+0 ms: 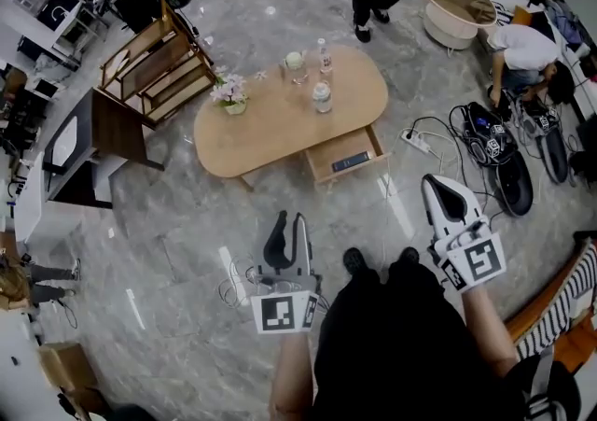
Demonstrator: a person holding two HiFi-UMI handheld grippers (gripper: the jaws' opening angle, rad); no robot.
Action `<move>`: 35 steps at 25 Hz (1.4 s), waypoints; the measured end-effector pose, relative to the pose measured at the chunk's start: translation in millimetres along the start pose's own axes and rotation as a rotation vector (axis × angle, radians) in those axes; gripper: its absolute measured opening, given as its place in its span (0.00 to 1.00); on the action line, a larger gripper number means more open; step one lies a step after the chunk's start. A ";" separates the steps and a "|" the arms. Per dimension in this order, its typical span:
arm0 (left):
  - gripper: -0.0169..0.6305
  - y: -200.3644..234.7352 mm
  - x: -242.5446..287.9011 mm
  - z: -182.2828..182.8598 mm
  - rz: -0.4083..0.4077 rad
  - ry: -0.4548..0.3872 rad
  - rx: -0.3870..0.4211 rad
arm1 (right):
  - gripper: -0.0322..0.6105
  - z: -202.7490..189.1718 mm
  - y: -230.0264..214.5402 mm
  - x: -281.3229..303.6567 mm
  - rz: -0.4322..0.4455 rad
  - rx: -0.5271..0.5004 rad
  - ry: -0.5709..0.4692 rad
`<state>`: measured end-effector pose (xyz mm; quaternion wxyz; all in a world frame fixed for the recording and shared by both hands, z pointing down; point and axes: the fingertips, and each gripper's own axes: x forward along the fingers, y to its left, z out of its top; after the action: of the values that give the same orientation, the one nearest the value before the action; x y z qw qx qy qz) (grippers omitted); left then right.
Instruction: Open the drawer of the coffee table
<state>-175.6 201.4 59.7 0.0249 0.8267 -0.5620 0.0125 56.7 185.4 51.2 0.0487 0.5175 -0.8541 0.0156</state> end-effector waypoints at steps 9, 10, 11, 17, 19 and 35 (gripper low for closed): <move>0.05 -19.2 -12.9 -3.7 -0.017 0.012 -0.015 | 0.07 -5.4 0.3 -24.5 0.042 0.067 -0.017; 0.05 -21.1 -13.6 -4.6 -0.021 0.014 -0.015 | 0.07 -7.4 -0.8 -26.5 0.040 0.073 -0.014; 0.05 -23.0 -14.4 -5.6 -0.024 0.016 -0.014 | 0.07 -9.5 -1.6 -28.6 0.039 0.074 -0.011; 0.05 -28.3 -17.0 -9.2 -0.022 0.028 -0.016 | 0.07 -14.6 -4.7 -36.4 0.042 0.048 0.011; 0.05 -27.7 -17.5 -9.9 -0.020 0.033 -0.018 | 0.07 -14.4 -5.6 -37.1 0.040 0.051 0.013; 0.05 -26.1 -19.2 -15.3 -0.023 0.052 -0.019 | 0.07 -11.6 -6.2 -39.2 0.047 0.028 0.016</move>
<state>-158.3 229.6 73.3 0.0475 0.8322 -0.5517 0.0287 81.0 218.0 58.7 0.0478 0.4980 -0.8652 0.0329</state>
